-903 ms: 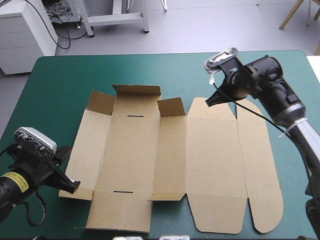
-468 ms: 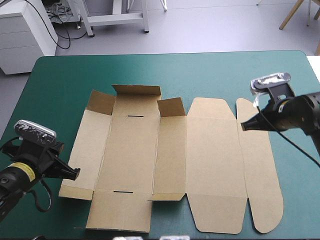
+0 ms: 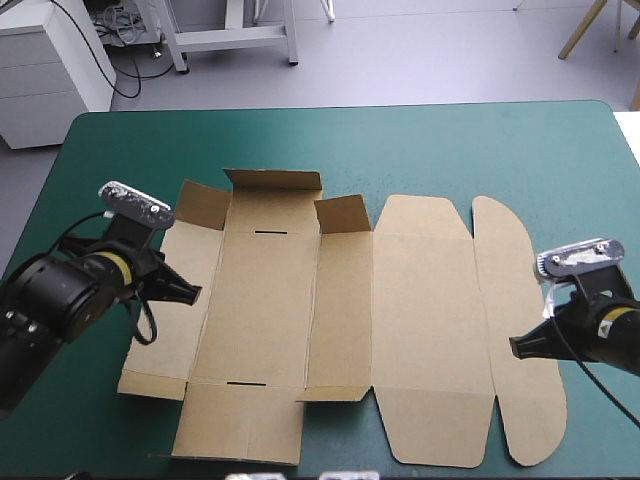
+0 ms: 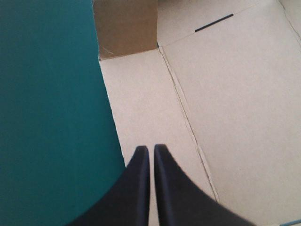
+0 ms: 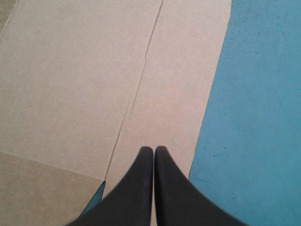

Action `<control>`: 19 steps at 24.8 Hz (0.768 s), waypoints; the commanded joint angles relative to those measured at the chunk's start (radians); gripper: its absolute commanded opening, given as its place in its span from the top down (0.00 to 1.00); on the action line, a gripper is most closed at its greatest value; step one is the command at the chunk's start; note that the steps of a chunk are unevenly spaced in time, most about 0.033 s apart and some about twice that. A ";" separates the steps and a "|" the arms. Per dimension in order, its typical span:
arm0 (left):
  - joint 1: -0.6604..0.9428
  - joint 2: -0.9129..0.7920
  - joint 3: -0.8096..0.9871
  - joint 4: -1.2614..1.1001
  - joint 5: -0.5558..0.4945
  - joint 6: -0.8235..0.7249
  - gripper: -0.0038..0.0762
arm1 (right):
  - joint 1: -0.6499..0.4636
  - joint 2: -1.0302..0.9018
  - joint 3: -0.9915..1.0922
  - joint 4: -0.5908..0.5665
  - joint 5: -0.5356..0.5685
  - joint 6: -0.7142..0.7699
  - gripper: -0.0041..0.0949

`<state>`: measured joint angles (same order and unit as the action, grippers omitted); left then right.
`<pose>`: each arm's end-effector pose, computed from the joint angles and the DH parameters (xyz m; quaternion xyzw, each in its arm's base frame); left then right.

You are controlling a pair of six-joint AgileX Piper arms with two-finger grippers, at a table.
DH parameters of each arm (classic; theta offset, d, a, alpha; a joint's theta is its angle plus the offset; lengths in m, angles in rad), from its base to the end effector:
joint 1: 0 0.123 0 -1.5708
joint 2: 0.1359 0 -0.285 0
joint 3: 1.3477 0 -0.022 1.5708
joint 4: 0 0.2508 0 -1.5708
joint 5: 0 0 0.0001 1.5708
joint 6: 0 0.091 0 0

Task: Fold the box

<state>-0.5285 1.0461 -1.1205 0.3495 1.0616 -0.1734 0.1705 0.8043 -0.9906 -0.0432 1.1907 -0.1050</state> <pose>0.1792 -0.0731 0.3822 0.1938 0.9100 0.0494 0.3632 0.1216 0.0172 0.3699 -0.1312 0.9377 -0.0111 0.3215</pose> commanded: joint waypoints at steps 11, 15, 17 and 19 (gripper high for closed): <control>0.593 0.214 -0.348 -0.627 0.165 0.479 0.93 | -0.005 -0.119 -0.007 -0.007 -0.017 0.009 0.97; 0.958 0.250 -0.442 -0.970 0.235 0.613 0.93 | -0.005 -0.119 0.003 -0.004 -0.023 0.009 0.97; 1.051 0.268 -0.444 -1.042 0.235 0.627 0.93 | -0.005 -0.119 0.004 -0.006 -0.026 0.009 0.97; 1.110 0.277 -0.444 -1.048 0.235 0.627 0.93 | -0.005 -0.119 0.004 -0.009 -0.026 0.005 0.97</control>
<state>0.5050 1.3309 -1.5318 -0.6058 1.2496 0.4428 0.1705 0.6840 -0.9644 -0.0432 1.2188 -0.0956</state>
